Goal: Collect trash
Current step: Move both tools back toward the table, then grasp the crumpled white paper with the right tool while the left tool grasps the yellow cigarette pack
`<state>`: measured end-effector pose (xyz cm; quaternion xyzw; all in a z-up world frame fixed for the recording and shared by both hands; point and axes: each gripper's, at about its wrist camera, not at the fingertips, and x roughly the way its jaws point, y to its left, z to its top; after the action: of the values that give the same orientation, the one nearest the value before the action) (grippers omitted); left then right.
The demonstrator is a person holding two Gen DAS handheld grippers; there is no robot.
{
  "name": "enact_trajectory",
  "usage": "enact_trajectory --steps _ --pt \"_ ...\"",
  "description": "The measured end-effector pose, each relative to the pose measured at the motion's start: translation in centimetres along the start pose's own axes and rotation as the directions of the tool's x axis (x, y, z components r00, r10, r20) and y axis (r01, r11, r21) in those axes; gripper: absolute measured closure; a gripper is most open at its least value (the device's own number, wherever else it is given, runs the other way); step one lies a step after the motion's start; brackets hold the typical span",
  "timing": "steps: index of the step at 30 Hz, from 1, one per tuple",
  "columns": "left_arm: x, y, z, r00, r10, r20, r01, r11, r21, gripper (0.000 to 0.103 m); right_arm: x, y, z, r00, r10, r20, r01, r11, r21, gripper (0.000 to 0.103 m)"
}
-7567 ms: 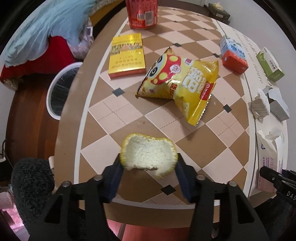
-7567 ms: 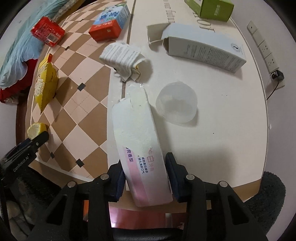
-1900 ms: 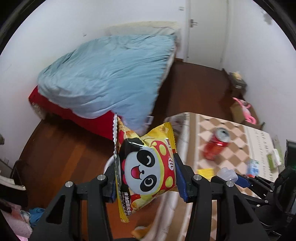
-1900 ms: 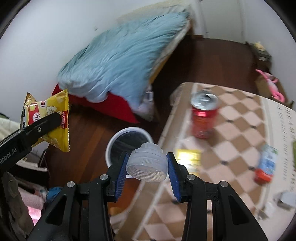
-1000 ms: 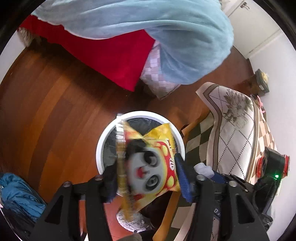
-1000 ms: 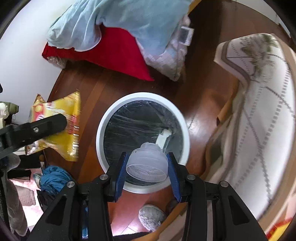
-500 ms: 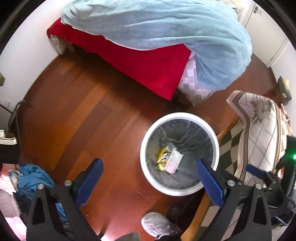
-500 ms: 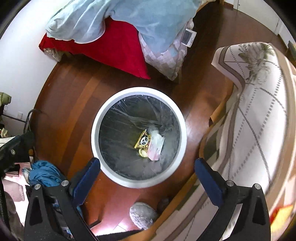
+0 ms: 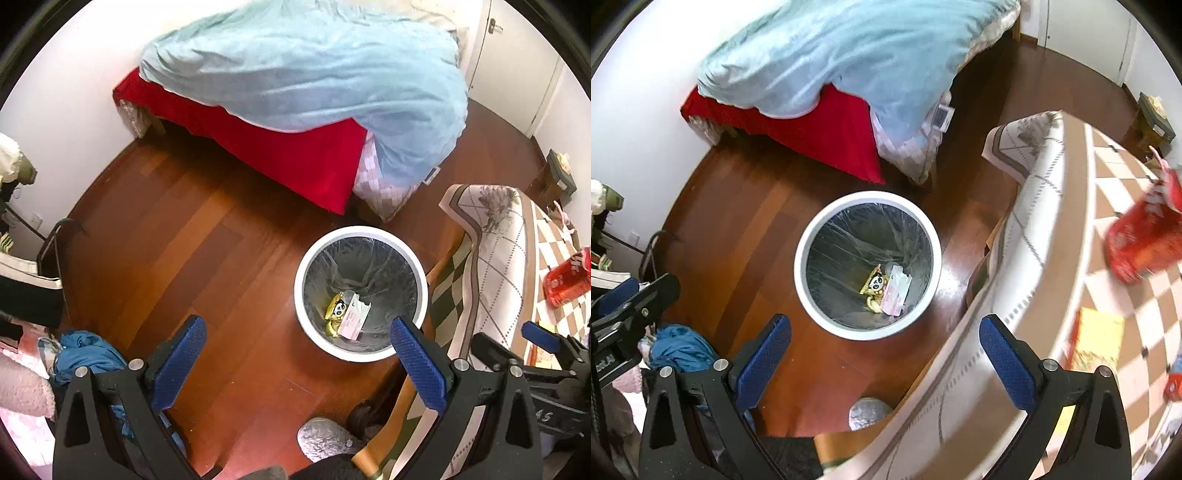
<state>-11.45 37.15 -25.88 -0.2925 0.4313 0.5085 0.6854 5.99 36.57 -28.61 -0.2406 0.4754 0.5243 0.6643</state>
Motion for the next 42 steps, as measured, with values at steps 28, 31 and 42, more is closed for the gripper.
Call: enact_trajectory --steps 28,31,42 --pt "-8.3 -11.3 -12.0 0.997 -0.063 0.036 0.057 0.990 0.130 0.001 -15.5 -17.3 -17.2 0.986 -0.114 0.121 0.060 0.924 0.377 0.000" --pt "-6.0 -16.2 -12.8 0.995 -0.097 -0.027 0.101 0.977 0.188 0.001 -15.2 -23.2 -19.5 0.981 -0.189 0.055 0.143 0.878 0.457 0.001" --pt "1.2 -31.0 -8.4 0.968 -0.142 -0.206 0.203 0.927 0.315 0.002 -14.1 -33.5 -22.8 0.978 -0.208 0.009 0.151 0.738 0.658 0.030"
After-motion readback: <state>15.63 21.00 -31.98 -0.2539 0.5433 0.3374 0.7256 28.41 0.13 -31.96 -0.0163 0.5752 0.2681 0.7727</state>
